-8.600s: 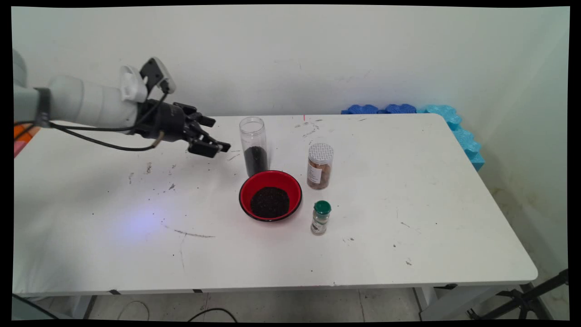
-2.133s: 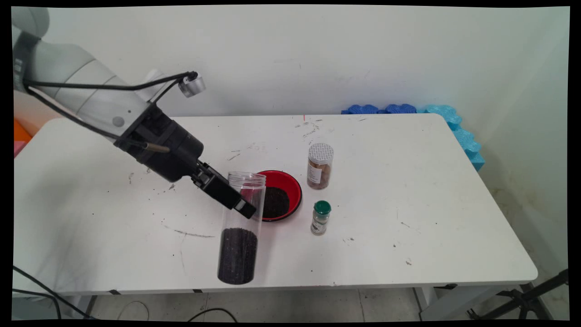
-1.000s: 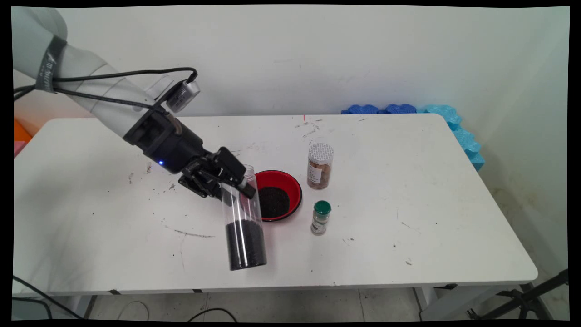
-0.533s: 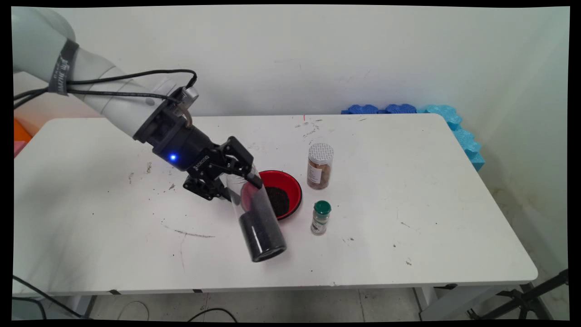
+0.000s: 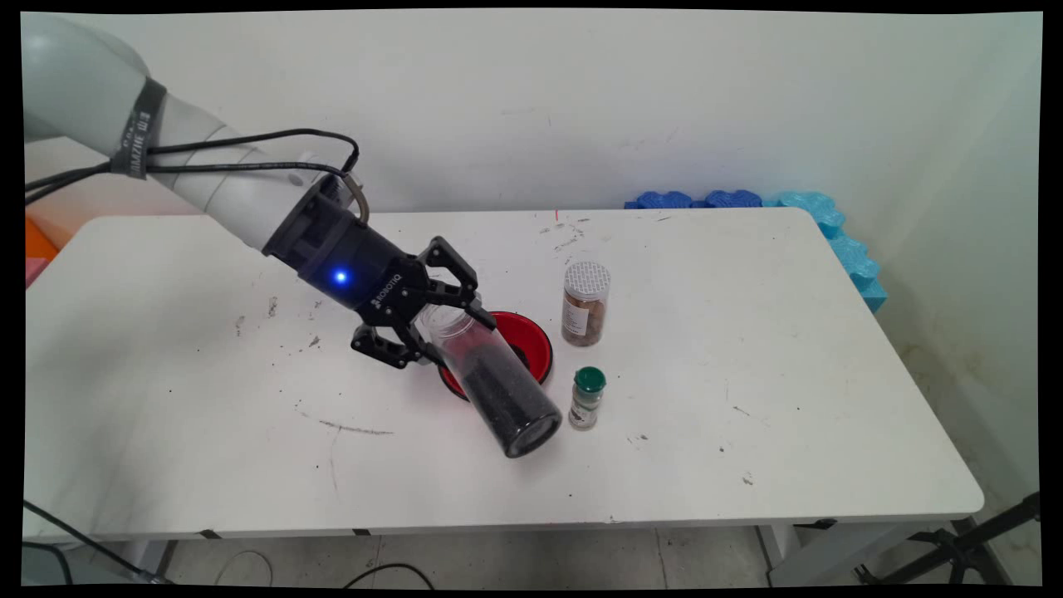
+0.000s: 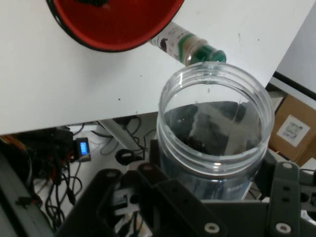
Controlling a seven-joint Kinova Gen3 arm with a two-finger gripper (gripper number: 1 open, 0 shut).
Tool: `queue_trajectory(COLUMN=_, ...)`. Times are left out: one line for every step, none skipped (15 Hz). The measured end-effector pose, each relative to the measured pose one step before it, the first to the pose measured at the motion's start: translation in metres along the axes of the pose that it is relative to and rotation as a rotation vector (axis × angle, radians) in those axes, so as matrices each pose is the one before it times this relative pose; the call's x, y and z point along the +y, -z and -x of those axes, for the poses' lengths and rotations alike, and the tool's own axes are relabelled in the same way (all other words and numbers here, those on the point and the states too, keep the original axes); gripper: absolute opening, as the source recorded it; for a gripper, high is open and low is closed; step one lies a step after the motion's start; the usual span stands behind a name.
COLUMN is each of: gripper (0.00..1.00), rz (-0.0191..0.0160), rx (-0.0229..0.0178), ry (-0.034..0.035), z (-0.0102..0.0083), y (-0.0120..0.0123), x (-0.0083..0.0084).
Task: Pour the black seasoning powder in the red bowl
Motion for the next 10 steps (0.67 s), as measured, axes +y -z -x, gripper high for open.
queue_trajectory(gripper=0.00, rz=0.00170, rx=-0.00241, ry=0.01424, z=-0.00003, y=-0.00062, x=0.00000)
queue_trajectory(gripper=0.00, rz=0.00377, rx=-0.00302, ry=0.02297, z=-0.00070, y=-0.00099, x=0.00006)
queue_trajectory(gripper=0.00, rz=0.00425, rx=-0.00338, ry=0.02830, z=-0.00155, y=-0.00149, x=-0.00015)
queue_trajectory(gripper=0.00, rz=0.00439, rx=-0.00341, ry=0.02448, z=-0.00109, y=-0.00135, x=0.00012)
queue_trajectory(gripper=0.00, rz=0.00203, rx=-0.00286, ry=0.01640, z=-0.00068, y=-0.00114, x=0.00009)
queue_trajectory(gripper=0.00, rz=0.00296, rx=-0.00403, ry=0.02373, z=-0.00079, y=-0.00142, x=-0.00016)
queue_trajectory(gripper=0.00, rz=0.00510, rx=-0.00490, ry=0.03015, z=-0.00104, y=-0.00195, x=0.00025)
queue_trajectory(gripper=0.00, rz=0.00390, rx=-0.00340, ry=0.02227, z=-0.00079, y=-0.00168, x=0.00029)
queue_trajectory(gripper=0.00, rz=0.00708, rx=-0.00222, ry=0.02759, z=-0.00099, y=-0.00172, x=0.00052)
queue_trajectory(gripper=0.00, rz=0.00507, rx=-0.00153, ry=0.02364, z=-0.00087, y=-0.00148, x=0.00035)
